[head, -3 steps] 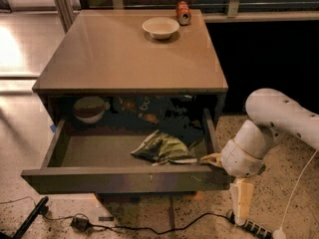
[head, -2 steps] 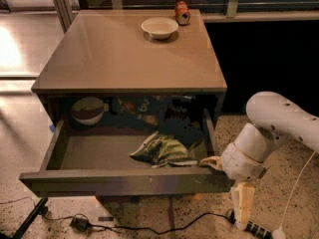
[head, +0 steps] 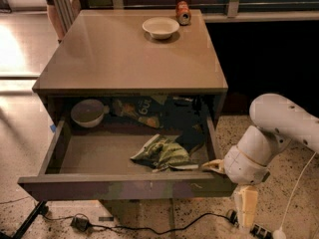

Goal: Open top drawer

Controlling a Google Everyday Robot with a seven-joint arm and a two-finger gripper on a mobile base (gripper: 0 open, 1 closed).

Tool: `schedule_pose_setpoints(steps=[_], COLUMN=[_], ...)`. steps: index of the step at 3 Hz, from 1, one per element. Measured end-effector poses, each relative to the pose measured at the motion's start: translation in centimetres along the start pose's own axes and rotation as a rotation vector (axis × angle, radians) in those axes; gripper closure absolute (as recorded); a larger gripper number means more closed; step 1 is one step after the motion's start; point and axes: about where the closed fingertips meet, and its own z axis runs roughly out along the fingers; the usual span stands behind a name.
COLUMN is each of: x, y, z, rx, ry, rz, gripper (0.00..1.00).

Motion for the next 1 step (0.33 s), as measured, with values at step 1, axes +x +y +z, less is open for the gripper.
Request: schedule_pose_setpoints(steps=[1], x=[0.00], y=[0.00], z=[0.00], rx=[0.000], ry=[0.000], rz=[0.000], gripper=[0.00])
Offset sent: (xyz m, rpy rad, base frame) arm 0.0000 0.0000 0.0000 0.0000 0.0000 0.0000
